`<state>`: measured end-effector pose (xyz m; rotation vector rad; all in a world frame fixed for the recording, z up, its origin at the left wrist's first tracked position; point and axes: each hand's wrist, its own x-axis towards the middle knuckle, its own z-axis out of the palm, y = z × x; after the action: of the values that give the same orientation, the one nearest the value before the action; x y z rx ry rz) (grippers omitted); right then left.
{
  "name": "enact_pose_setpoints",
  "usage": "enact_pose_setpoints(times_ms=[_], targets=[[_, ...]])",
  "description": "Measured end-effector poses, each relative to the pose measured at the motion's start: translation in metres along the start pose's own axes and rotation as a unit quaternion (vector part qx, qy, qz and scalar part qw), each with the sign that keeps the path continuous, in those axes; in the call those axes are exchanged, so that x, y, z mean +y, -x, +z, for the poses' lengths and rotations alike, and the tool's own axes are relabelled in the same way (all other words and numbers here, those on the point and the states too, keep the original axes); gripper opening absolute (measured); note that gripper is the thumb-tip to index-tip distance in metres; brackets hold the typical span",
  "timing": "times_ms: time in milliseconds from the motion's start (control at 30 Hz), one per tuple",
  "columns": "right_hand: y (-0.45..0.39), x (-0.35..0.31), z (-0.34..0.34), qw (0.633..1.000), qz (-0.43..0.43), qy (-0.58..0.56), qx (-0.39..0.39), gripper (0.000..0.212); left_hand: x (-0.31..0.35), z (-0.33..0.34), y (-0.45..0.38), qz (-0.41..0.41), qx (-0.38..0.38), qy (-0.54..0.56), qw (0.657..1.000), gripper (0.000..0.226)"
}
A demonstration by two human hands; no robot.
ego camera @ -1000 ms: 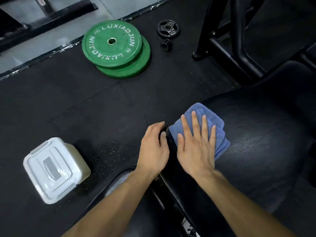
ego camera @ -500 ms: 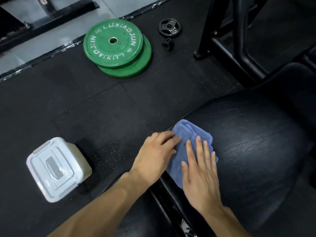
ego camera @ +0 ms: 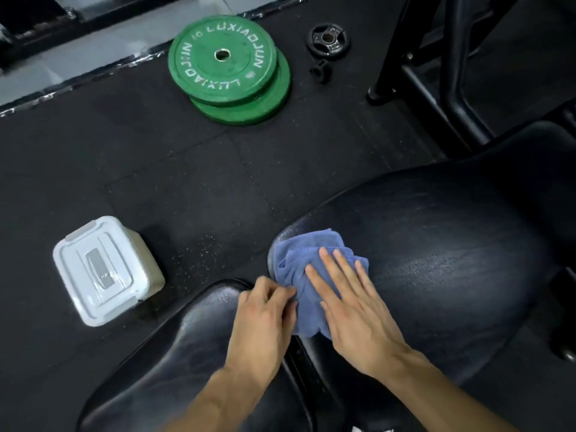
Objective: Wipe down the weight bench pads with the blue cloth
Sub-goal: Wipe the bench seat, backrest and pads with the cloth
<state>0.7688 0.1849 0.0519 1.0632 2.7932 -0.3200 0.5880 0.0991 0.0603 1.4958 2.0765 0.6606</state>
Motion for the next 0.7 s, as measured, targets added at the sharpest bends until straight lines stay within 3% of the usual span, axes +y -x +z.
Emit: enact_pose_setpoints(times_ms=[233, 433, 600, 700], targets=[[0.085, 0.036, 0.000, 0.998, -0.060, 0.010, -0.020, 0.068, 0.049, 0.044, 0.068, -0.020, -0.002, 0.037, 0.999, 0.016], [0.076, 0.015, -0.007, 0.999, -0.007, -0.045, -0.023, 0.063, 0.058, 0.035, 0.071, -0.103, 0.040, 0.103, 0.989, 0.024], [0.071, -0.016, 0.008, 0.998, 0.041, -0.027, -0.026, 0.064, 0.054, 0.032, 0.053, -0.174, 0.047, 0.088, 0.980, 0.022], [0.088, -0.012, 0.014, 1.000, 0.005, -0.014, -0.027, 0.065, 0.060, 0.042, 0.070, -0.188, 0.039, 0.080, 0.978, 0.016]])
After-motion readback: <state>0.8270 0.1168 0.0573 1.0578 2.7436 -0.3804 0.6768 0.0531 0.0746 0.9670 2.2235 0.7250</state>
